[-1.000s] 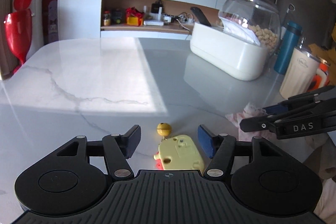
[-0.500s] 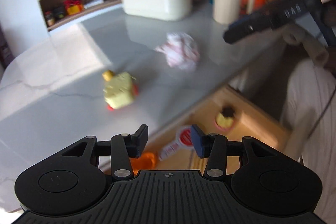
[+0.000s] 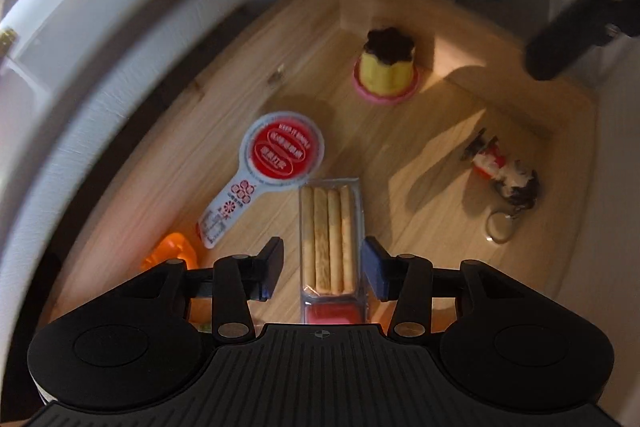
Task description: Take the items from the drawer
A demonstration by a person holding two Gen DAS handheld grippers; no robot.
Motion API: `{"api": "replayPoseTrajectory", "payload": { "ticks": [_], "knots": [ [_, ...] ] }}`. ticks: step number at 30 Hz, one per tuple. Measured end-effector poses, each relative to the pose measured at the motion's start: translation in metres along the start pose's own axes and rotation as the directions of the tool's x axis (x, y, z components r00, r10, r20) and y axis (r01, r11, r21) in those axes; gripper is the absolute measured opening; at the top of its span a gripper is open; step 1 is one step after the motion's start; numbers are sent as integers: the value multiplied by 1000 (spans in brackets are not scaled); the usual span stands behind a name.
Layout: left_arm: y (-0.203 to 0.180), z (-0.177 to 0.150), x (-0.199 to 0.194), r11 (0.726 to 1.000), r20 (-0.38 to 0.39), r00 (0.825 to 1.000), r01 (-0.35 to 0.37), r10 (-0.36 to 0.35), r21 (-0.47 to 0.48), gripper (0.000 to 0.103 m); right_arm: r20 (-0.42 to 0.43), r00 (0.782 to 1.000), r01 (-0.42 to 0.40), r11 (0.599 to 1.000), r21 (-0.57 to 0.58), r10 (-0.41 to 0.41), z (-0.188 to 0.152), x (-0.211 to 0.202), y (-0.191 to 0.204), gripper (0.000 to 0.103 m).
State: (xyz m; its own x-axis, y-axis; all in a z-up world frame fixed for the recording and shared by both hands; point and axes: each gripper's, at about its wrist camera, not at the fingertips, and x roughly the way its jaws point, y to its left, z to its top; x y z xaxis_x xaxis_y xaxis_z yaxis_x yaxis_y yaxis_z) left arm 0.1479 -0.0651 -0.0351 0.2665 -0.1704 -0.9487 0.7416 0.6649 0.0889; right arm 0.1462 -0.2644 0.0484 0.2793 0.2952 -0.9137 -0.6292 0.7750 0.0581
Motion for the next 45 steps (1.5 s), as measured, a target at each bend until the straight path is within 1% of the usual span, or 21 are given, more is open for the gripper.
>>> {"api": "replayPoseTrajectory", "payload": {
  "ticks": [2, 4, 5, 6, 7, 9, 11, 13, 15, 18, 20, 22, 24, 27, 31, 34, 36, 37, 39, 42, 45],
  "knots": [
    [3, -1, 12, 1000, -16, 1000, 8, -8, -20, 50, -47, 999, 2, 1000, 15, -2, -2, 10, -4, 63],
    [5, -3, 21, 999, -38, 999, 31, -33, -38, 49, -63, 998, 0, 1000, 26, 1, -4, 15, -6, 63],
    [7, -4, 22, 997, -30, 998, 49, -51, -54, 45, -64, 998, 2, 1000, 29, 0, -5, 16, -7, 63],
    [10, -4, 22, 996, -32, 997, 67, -69, -65, 37, -63, 998, 3, 999, 35, -1, -5, 17, -7, 63],
    [12, -5, 21, 995, -35, 996, 75, -78, -73, 37, -63, 998, 4, 999, 43, -1, -4, 18, -8, 63],
    [14, -7, 17, 996, -45, 998, 50, -54, -71, 36, -66, 998, 1, 998, 58, 3, -2, 20, -9, 63],
    [18, -10, 8, 998, -33, 999, 21, -23, -67, 36, -75, 997, -1, 998, 67, 6, 1, 23, -5, 63],
    [26, -18, -7, 995, -5, 1000, 5, -5, -99, 36, -88, 996, -17, 997, 74, 24, 4, 27, 3, 63],
    [34, -28, -21, 991, 22, 1000, -11, 14, -131, 36, -106, 992, -52, 995, 88, 62, 9, 33, 15, 63],
    [42, -47, -40, 986, 61, 998, -10, 21, -165, 36, -144, 981, -112, 985, 135, 131, 20, 49, 33, 63],
    [48, -57, -50, 980, 88, 996, 2, 16, -199, 36, -180, 968, -141, 971, 192, 176, 26, 65, 46, 63],
    [57, -69, -55, 968, 120, 993, 22, 8, -249, 36, -225, 952, -153, 959, 240, 208, 32, 82, 59, 63],
    [60, -79, -59, 956, 151, 989, 38, 7, -289, 36, -265, 939, -148, 953, 263, 219, 35, 97, 75, 63],
    [69, -91, -69, 937, 201, 980, 72, -3, -341, 36, -320, 929, -104, 961, 255, 185, 41, 116, 98, 63],
    [80, -101, -84, 917, 235, 971, 65, 32, -393, 35, -392, 914, -39, 984, 173, 105, 47, 137, 123, 63],
    [87, -109, -85, 899, 248, 968, 92, 19, -428, 35, -448, 894, 18, 996, 83, 21, 51, 151, 136, 63],
    [91, -112, -85, 886, 268, 963, 121, 3, -448, 35, -482, 876, 34, 998, 54, -3, 52, 160, 139, 63],
    [92, -113, -86, 884, 272, 962, 126, 2, -451, 35, -500, 866, 28, 998, 48, 0, 52, 162, 140, 63],
    [89, -110, -85, 887, 270, 963, 123, 2, -445, 35, -523, 852, 30, 1000, 0, -25, 52, 166, 145, 63],
    [88, -108, -84, 893, 253, 967, 119, -6, -433, 35, -537, 842, 21, 998, -62, -51, 53, 170, 153, 63],
    [89, -108, -82, 896, 242, 970, 108, -1, -430, 35, -558, 828, 20, 997, -70, -56, 54, 177, 153, 63]
  ]
}}
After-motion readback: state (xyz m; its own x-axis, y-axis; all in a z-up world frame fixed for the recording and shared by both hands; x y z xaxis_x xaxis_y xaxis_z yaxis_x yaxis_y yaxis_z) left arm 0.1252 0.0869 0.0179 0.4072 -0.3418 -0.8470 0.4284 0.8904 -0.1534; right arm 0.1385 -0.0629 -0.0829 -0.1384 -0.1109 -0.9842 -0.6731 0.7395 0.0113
